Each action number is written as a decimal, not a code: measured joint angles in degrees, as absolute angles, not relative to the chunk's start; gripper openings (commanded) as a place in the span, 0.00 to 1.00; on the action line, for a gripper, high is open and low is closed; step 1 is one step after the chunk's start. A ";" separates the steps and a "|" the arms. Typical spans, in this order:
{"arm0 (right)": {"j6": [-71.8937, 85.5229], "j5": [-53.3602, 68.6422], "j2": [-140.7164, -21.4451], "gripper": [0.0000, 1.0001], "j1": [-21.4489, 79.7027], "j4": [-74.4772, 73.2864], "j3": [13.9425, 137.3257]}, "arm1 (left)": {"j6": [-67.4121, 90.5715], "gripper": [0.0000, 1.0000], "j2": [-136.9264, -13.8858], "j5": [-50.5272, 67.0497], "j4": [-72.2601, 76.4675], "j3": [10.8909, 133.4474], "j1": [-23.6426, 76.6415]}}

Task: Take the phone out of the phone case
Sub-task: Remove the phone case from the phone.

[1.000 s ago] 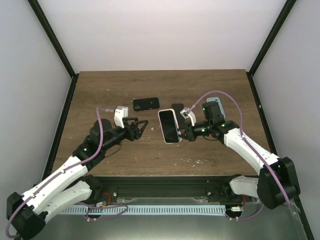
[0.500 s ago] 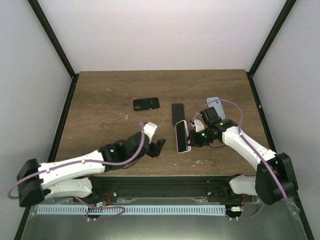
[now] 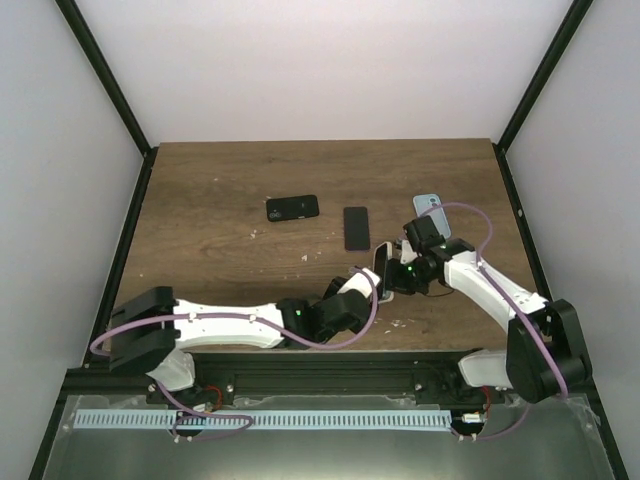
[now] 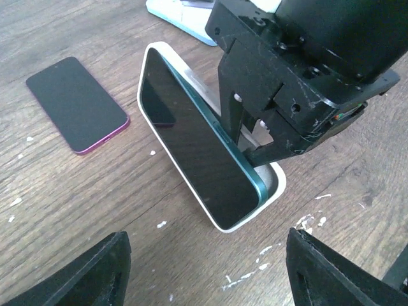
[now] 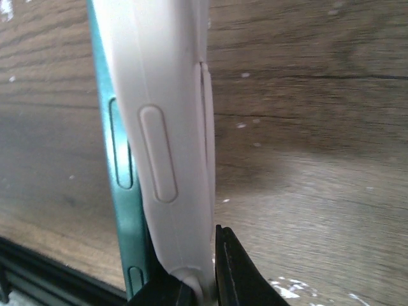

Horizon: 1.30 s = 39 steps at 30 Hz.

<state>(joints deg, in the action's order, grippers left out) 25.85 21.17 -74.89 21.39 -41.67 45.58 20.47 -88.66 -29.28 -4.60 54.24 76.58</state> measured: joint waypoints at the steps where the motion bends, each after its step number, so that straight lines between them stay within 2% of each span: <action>1: 26.09 20.56 -74.65 0.01 20.91 -41.36 45.17 | 20.34 0.68 -89.62 -29.32 -4.32 54.72 76.58; 13: 27.14 20.34 -78.78 0.01 15.55 -39.35 43.68 | 16.38 0.60 -100.20 -29.26 -1.76 63.70 76.55; 17: 27.14 21.54 -79.42 0.01 15.03 -39.33 43.90 | 15.73 0.50 -102.52 -29.08 -1.10 63.86 76.53; 24: 27.11 22.98 -80.38 0.01 14.70 -38.96 44.16 | 15.44 0.49 -104.62 -28.21 1.87 63.09 76.01; 32: 27.11 24.05 -81.30 0.01 14.70 -38.61 44.53 | 15.99 0.42 -107.68 -28.14 3.95 62.81 74.13; 39: 27.09 24.16 -81.32 0.01 14.70 -38.06 44.53 | 15.84 0.43 -110.41 -29.19 4.64 63.09 73.80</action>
<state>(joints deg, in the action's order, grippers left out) 27.09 24.16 -81.32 14.70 -38.06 44.53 15.84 -110.41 -29.19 4.64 63.09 73.80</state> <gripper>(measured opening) 0.062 0.425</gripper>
